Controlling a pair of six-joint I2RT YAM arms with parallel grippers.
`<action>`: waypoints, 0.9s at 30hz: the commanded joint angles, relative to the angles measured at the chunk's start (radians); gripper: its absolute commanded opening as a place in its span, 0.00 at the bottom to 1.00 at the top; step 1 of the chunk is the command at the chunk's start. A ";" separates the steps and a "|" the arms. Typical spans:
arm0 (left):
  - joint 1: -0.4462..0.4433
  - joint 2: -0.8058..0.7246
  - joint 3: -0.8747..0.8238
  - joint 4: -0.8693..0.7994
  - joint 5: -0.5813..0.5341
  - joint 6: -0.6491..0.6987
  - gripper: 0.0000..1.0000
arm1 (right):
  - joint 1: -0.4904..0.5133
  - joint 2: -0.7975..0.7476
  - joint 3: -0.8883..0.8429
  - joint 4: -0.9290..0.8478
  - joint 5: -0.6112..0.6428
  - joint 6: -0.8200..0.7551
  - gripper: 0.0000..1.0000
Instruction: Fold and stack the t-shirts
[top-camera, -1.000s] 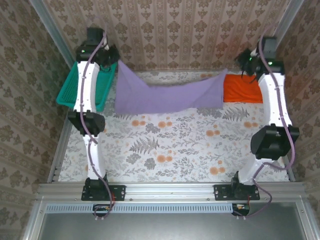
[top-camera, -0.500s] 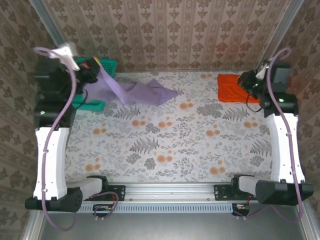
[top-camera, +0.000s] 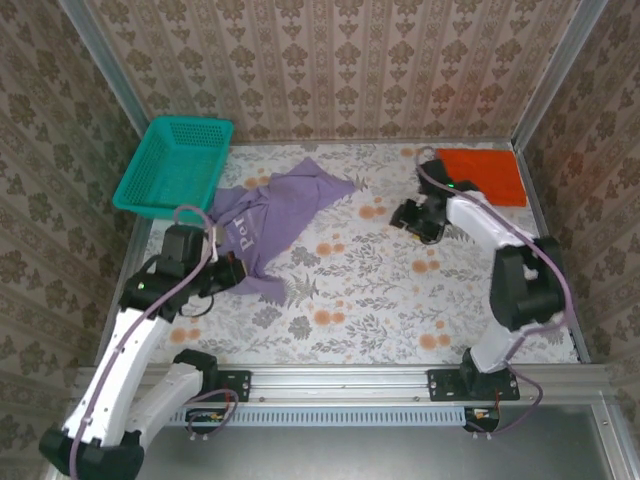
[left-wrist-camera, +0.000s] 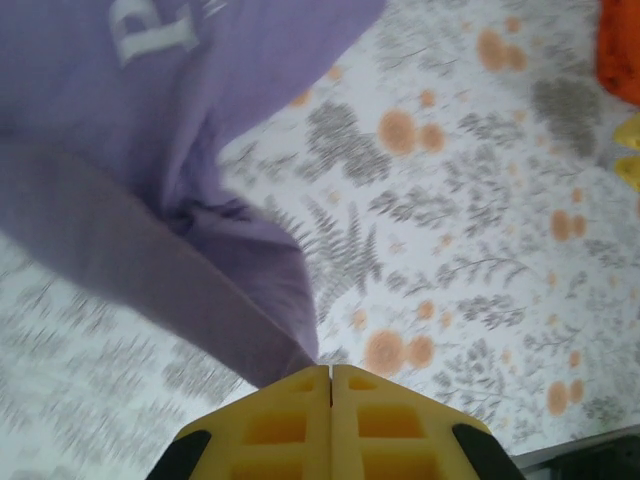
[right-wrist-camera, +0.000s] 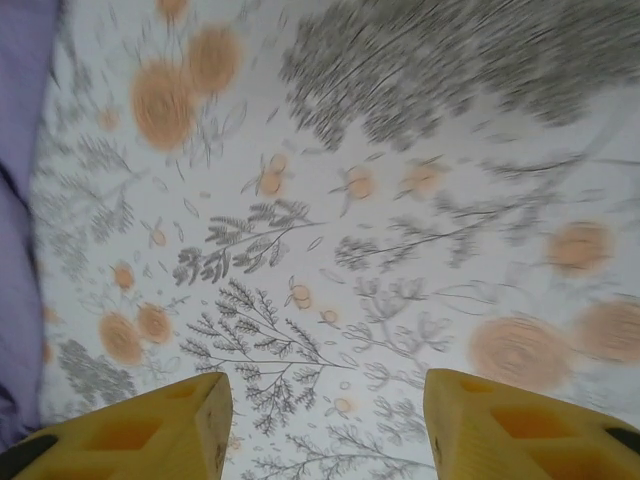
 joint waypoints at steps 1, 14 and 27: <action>-0.002 -0.028 -0.030 -0.233 -0.118 -0.057 0.00 | 0.077 0.179 0.191 0.058 0.032 0.032 0.57; 0.018 0.048 0.023 -0.426 -0.111 0.105 0.00 | 0.238 0.960 1.432 -0.133 0.203 0.048 0.82; 0.024 0.071 0.058 -0.398 -0.144 0.080 0.00 | 0.254 1.170 1.662 -0.229 0.206 0.021 0.12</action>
